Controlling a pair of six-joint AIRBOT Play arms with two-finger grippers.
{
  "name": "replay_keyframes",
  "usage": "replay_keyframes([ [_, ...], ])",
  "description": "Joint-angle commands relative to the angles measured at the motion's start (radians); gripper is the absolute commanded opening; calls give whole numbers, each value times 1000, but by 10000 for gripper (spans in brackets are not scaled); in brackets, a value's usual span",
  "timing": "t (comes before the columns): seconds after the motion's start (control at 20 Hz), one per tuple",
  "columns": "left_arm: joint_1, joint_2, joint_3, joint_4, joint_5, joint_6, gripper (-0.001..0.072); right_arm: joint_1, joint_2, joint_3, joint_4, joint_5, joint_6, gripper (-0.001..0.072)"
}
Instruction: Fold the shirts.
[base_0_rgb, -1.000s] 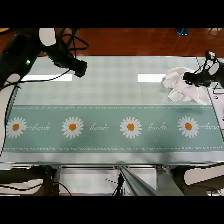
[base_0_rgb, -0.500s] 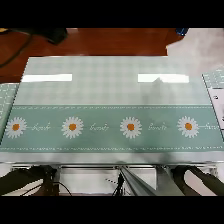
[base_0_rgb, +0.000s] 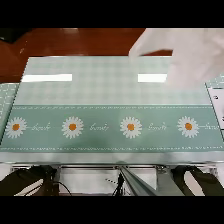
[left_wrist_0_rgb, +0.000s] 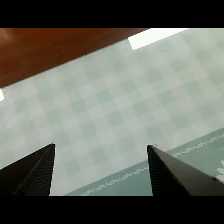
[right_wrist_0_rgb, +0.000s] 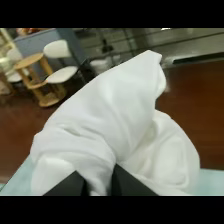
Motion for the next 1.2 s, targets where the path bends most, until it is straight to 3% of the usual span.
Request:
replay_keyframes([
  [0.0,0,0,-76,0,-30,-5,710,237,-59,0,-145,92,29,34],
  [0.15,0,0,-178,0,-29,-5,709,547,-205,-2,-442,90,116,34],
  [0.3,0,0,-251,1,-29,-5,709,732,-380,-2,-650,56,150,34],
  [0.6,0,-1,-364,1,-15,-6,709,726,-615,-2,-696,34,185,34],
  [0.8,0,-1,-535,-29,96,-31,709,692,-703,-2,-700,16,203,45],
  [0.9,0,-2,-637,-61,156,-42,709,684,-727,-2,-700,16,203,243],
  [1.0,0,-2,-727,-77,214,-42,709,668,-722,-1,-706,19,203,320],
  [1.1,0,-2,-801,-83,263,-43,709,634,-690,-1,-739,43,203,484],
  [1.15,0,-2,-832,-105,285,-43,709,605,-665,-1,-777,69,204,516],
])
